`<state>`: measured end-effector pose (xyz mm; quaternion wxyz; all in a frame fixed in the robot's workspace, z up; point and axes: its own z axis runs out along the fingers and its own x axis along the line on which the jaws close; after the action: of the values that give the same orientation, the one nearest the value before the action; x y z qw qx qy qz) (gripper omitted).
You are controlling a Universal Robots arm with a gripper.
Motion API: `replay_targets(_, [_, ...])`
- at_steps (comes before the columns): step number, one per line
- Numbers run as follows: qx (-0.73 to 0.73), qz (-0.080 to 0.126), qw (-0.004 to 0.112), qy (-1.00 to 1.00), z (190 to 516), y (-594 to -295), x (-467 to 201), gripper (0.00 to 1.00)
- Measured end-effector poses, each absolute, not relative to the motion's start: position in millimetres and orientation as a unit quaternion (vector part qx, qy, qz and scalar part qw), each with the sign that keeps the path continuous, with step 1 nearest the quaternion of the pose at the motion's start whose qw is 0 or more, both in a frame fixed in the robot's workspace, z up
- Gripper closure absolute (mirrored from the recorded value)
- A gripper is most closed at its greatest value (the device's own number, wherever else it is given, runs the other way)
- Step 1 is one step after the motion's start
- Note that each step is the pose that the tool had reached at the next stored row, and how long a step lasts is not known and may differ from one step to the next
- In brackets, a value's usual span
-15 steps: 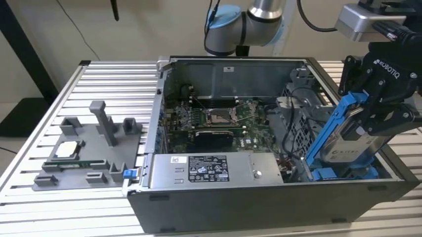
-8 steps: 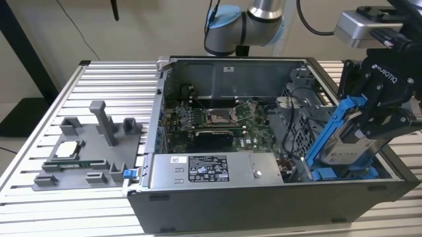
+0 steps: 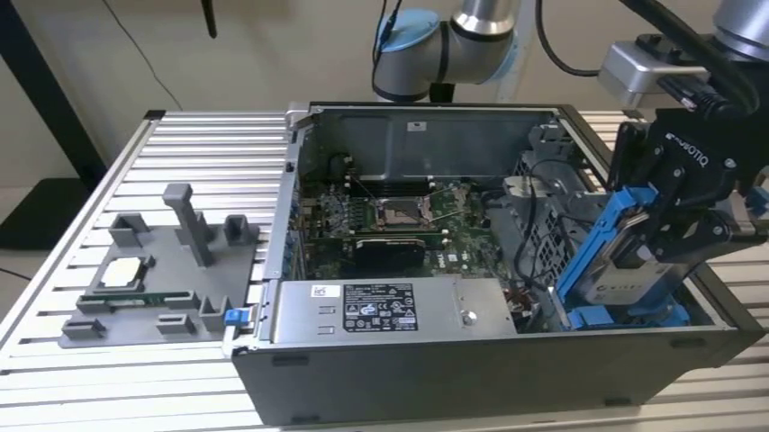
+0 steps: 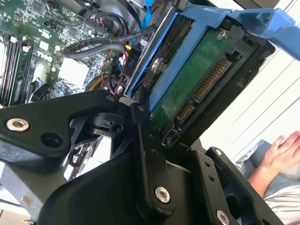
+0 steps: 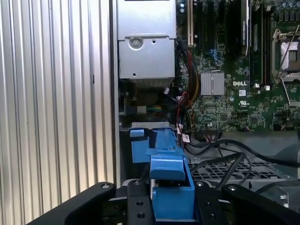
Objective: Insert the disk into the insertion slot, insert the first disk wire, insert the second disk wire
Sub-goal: 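Insert the disk into the insertion slot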
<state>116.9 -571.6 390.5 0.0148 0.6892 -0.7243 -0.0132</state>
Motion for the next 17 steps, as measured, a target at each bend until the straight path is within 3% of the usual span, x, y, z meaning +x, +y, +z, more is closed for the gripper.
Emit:
replay_targets(7, [0.689,-0.013,0.015,-0.724,388.5,-571.5,116.9,1.0])
replay_targets(8, [0.689,-0.013,0.015,-0.724,388.5,-571.5,116.9,0.0])
replay_targets(17, [0.689,-0.013,0.014,-0.724,398.7,-570.6,116.9,0.0])
